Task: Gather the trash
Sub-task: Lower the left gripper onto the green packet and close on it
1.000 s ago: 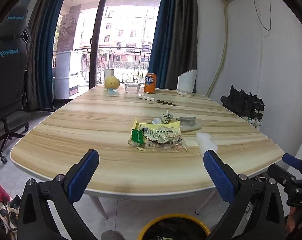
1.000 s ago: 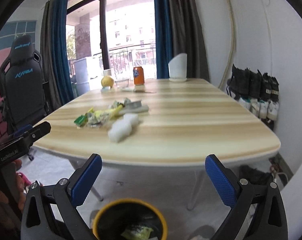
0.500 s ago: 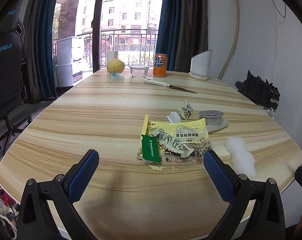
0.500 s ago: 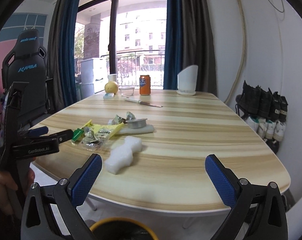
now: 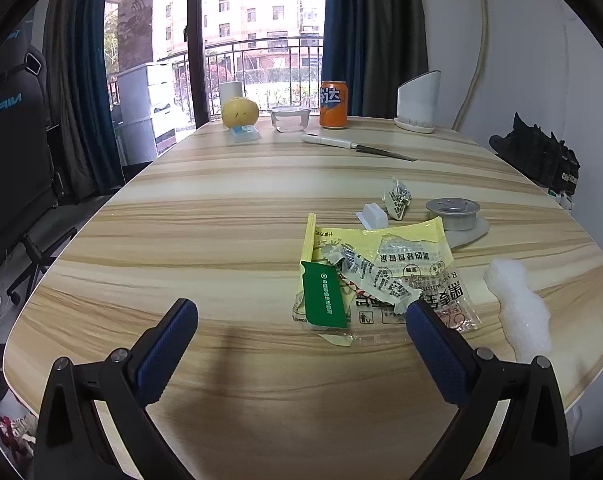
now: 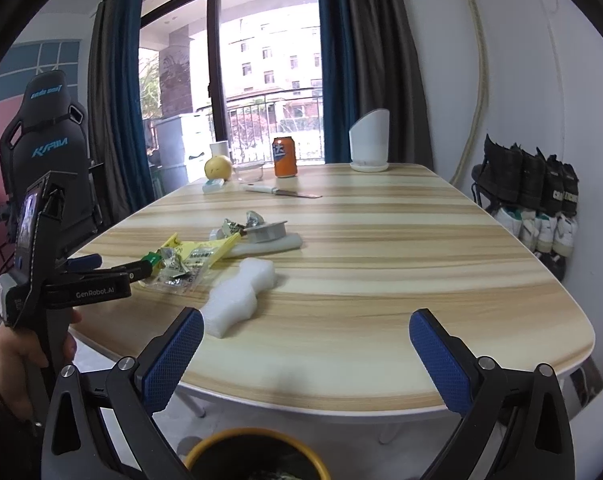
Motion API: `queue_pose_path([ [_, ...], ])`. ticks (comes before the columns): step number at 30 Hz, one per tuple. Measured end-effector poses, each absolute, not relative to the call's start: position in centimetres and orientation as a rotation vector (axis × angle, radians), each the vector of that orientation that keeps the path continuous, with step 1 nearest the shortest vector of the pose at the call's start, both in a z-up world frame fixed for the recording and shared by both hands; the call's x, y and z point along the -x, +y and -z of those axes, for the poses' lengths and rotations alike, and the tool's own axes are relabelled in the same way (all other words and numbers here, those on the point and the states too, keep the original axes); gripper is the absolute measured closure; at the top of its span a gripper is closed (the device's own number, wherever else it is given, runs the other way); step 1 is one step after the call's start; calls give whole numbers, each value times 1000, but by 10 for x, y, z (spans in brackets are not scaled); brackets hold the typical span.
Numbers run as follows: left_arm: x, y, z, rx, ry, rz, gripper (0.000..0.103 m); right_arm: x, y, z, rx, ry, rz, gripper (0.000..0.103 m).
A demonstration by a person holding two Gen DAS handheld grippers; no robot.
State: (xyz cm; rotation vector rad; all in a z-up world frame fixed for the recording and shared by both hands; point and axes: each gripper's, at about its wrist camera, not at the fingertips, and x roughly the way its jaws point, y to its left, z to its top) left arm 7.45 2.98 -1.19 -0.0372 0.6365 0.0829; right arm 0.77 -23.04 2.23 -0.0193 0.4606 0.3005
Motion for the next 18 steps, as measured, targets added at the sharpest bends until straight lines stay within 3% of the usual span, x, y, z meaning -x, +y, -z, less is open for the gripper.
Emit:
queue_pose_path([
  [3, -79, 30, 12, 30, 645, -90, 4, -8, -230, -20, 24, 466, -302, 0],
  [5, -83, 32, 13, 30, 657, -93, 16, -8, -230, -20, 27, 466, -302, 0],
  [8, -87, 33, 16, 30, 675, -95, 25, -9, -229, -19, 28, 468, -301, 0],
  [18, -91, 30, 17, 2, 688, -104, 41, -11, -232, -15, 20, 486, -297, 0],
])
